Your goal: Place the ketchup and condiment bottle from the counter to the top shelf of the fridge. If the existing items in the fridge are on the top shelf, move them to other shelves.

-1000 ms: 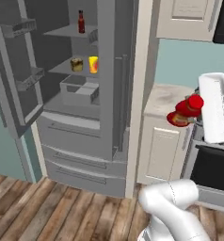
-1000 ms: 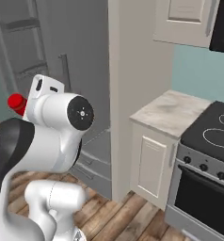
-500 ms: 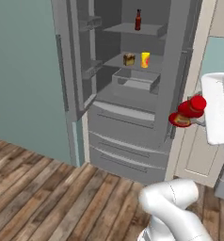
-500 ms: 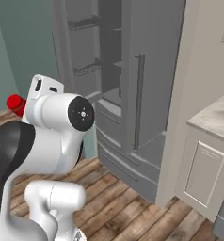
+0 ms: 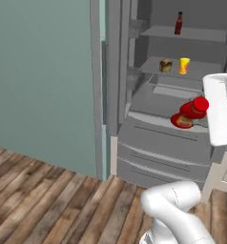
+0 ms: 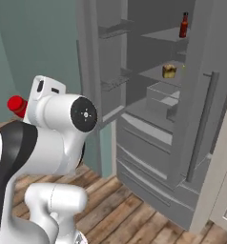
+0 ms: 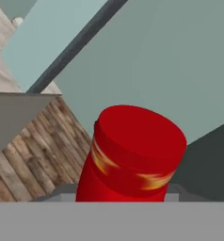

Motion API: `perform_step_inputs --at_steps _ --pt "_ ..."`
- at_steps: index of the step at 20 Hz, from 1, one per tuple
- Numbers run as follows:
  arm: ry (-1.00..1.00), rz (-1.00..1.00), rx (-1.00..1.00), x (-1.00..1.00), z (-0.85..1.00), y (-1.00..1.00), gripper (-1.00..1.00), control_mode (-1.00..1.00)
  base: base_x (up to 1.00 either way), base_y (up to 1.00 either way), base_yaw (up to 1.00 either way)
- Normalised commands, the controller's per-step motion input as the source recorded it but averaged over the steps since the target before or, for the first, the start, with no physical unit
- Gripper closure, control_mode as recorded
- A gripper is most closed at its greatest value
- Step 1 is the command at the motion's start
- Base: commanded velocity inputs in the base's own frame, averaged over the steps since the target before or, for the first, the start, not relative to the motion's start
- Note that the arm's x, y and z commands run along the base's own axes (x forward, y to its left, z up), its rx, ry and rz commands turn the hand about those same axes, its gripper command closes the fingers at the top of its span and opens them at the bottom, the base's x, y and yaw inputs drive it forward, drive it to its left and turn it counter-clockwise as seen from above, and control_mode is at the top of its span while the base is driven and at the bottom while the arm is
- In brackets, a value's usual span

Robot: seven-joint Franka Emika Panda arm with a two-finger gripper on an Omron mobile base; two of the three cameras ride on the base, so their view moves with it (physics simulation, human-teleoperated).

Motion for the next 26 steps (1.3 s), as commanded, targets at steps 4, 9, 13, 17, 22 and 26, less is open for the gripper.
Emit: perform_step_inputs --at_steps 4,9,13,17,22,26 --pt "0.00 0.00 0.00 0.00 0.00 0.00 1.00 1.00 0.53 0.92 -0.50" --pt "0.00 0.00 0.00 0.00 0.00 0.00 1.00 1.00 0.37 0.64 -0.64" --pt "0.00 0.00 0.00 0.00 0.00 0.00 1.00 1.00 0.32 0.51 -0.65" --pt "0.00 0.00 0.00 0.00 0.00 0.00 1.00 1.00 0.34 0.73 -0.58" --pt "0.00 0.00 0.00 0.00 0.00 0.00 1.00 1.00 0.47 0.95 -0.59" --pt "0.00 0.00 0.00 0.00 0.00 0.00 1.00 1.00 0.98 0.71 -0.52"
